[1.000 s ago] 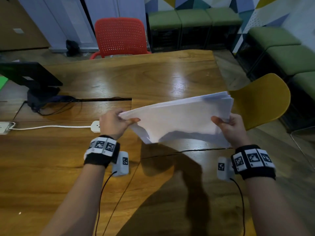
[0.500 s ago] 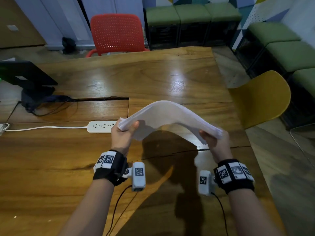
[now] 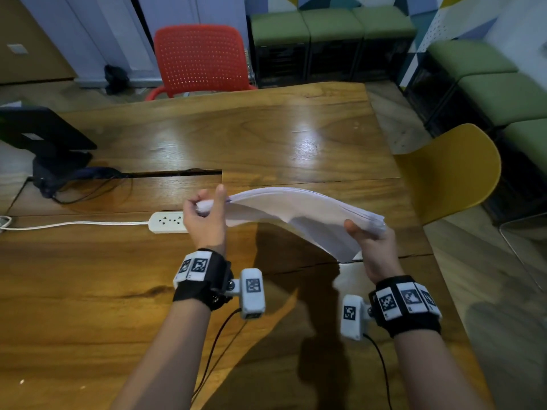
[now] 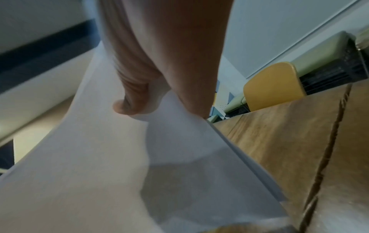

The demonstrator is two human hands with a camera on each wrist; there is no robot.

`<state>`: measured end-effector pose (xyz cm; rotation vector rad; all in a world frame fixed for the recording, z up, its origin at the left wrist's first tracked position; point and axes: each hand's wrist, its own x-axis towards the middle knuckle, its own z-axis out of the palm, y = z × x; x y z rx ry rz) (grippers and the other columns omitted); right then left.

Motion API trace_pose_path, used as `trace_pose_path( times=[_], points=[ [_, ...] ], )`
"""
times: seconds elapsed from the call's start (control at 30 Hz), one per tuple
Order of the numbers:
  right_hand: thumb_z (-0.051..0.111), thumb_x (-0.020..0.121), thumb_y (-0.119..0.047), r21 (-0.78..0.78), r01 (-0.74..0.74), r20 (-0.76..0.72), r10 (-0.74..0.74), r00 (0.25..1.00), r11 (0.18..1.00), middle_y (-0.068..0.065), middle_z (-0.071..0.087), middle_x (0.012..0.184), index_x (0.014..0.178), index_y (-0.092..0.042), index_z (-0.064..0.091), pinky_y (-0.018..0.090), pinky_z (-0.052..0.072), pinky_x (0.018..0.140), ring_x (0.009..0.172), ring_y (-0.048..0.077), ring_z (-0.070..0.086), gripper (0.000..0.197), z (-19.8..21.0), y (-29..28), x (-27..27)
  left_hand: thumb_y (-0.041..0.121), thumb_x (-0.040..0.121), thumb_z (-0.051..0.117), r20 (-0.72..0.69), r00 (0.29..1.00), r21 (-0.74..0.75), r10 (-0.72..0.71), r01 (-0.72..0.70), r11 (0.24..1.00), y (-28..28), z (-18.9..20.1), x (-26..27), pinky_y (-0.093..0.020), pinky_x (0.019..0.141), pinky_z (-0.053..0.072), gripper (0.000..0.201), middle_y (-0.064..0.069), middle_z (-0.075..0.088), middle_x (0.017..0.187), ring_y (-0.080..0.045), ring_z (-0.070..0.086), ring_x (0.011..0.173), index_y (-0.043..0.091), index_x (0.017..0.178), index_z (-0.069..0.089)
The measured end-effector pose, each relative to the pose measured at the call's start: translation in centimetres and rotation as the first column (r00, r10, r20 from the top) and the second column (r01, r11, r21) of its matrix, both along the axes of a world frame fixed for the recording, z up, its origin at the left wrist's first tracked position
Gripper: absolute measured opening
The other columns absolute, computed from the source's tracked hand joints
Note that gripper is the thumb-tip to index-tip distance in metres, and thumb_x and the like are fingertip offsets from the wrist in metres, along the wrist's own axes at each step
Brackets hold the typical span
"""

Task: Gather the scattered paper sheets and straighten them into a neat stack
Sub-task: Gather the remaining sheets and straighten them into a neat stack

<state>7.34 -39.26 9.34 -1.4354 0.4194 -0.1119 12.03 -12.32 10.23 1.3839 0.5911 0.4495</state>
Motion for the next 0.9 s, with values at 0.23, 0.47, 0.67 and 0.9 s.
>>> trace_pose_path(
  times=[0.23, 0.47, 0.67, 0.9],
  points=[
    [0.071, 0.081, -0.005, 0.039, -0.074, -0.054, 0.076, 0.996, 0.997, -0.001, 0.069, 0.095, 0.094, -0.022, 0.066, 0.016, 0.052, 0.066, 0.088, 0.01, 0.065, 0.021, -0.8, 1.0, 0.9, 0.024, 0.078, 0.077, -0.003, 1.0, 0.102, -0.022, 0.022, 0.995, 0.1, -0.7, -0.1, -0.026, 0.084, 0.046, 0.035, 0.01, 0.06, 0.081, -0.004, 0.057, 0.075, 0.01, 0.104, 0.059],
    [0.067, 0.086, -0.014, -0.001, -0.035, -0.005, 0.034, 0.999, 0.999, 0.0, 0.071, 0.092, 0.089, -0.022, 0.068, 0.027, 0.054, 0.079, 0.087, 0.016, 0.067, 0.009, -0.1, 0.6, 1.9, 0.018, 0.081, 0.073, 0.067, 0.991, 0.24, -0.114, 0.095, 0.966, 1.5, 0.4, 1.4, -0.033, 0.087, 0.053, 0.018, -0.001, 0.067, 0.095, -0.016, 0.062, 0.092, 0.025, 0.093, 0.063],
    [0.074, 0.075, -0.016, 0.011, -0.14, -0.118, 0.141, 0.983, 0.99, 0.006, 0.071, 0.102, 0.113, -0.006, 0.064, 0.018, 0.055, 0.073, 0.091, 0.012, 0.069, 0.04, -0.9, -0.8, 1.0, 0.003, 0.068, 0.082, -0.164, 0.908, 0.47, -0.385, 0.415, 0.779, 2.2, -1.6, 0.3, -0.024, 0.096, 0.044, 0.065, -0.003, 0.057, 0.125, -0.013, 0.054, 0.113, 0.014, 0.126, 0.054],
    [0.072, 0.08, -0.006, -0.26, -0.169, -0.064, 0.158, 0.985, 0.951, -0.001, 0.068, 0.083, 0.085, -0.017, 0.069, 0.027, 0.049, 0.075, 0.077, 0.01, 0.061, 0.012, 1.3, -1.1, 1.5, -0.009, 0.079, 0.067, -0.273, 0.875, 0.444, -0.4, 0.483, 0.754, 4.1, -0.6, 1.2, -0.038, 0.087, 0.052, 0.021, -0.007, 0.066, 0.09, -0.02, 0.061, 0.09, 0.007, 0.094, 0.069]
  ],
)
